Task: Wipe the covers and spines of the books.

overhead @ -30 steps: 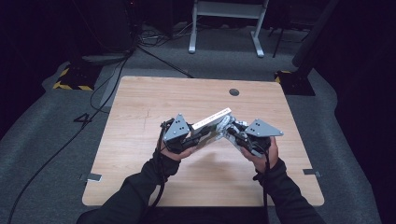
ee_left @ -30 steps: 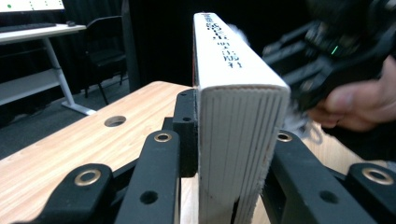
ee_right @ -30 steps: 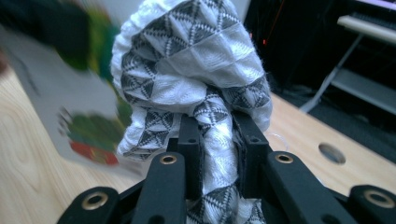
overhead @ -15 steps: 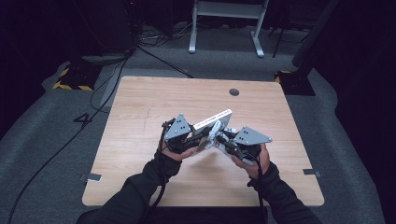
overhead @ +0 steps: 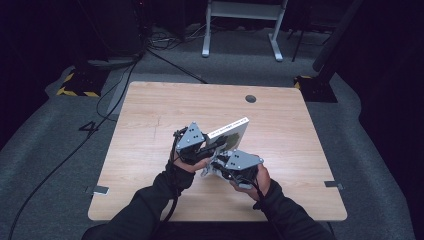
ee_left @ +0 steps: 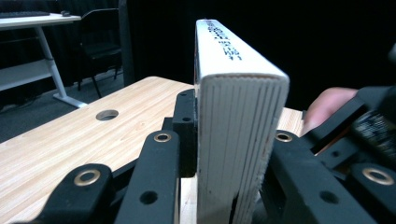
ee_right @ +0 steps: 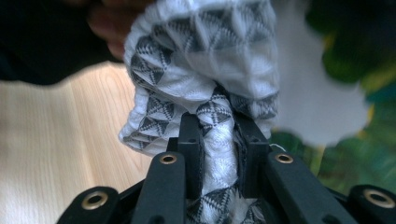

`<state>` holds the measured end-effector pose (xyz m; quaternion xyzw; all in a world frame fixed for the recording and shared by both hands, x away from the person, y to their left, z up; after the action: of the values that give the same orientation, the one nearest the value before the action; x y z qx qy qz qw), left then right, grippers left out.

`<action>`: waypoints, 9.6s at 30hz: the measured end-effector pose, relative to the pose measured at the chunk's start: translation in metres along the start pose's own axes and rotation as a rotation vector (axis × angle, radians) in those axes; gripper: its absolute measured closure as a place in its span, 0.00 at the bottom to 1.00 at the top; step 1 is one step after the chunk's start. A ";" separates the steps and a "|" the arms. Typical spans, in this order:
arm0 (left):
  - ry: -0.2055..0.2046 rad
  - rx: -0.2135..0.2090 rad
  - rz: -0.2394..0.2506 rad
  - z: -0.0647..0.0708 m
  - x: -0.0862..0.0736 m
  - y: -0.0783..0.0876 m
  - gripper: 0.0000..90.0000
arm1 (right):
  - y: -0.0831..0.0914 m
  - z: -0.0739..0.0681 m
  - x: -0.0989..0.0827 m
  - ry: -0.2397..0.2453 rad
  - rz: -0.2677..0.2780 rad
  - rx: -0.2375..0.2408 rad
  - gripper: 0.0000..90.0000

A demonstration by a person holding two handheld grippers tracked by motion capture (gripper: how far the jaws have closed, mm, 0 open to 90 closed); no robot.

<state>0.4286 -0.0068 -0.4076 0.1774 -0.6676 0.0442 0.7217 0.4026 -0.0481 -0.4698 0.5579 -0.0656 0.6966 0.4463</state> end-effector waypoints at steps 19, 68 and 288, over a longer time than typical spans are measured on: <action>-0.130 0.049 -0.101 0.012 -0.006 -0.011 0.84 | 0.064 0.083 0.034 -0.168 0.173 -0.168 0.84; -0.665 0.273 -0.362 0.021 -0.038 -0.021 0.84 | 0.066 0.070 0.013 -0.120 -0.005 -0.047 0.84; -1.259 0.321 -0.662 0.051 -0.071 -0.032 0.83 | 0.039 0.078 -0.018 -0.045 -0.417 0.125 0.84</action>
<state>0.3828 -0.0407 -0.4809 0.4655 -0.8528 -0.1896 0.1417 0.4310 -0.1275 -0.4402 0.6015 0.0845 0.5792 0.5437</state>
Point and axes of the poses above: each handheld gripper's, and its own axes: y roughly backward along the jaws, x roughly out of its top, z roughly to its right, the point moved 10 cm from there along -y, roughly forward along the jaws, and after that the axes turned 13 degrees about -x, right-handed, at the moved point
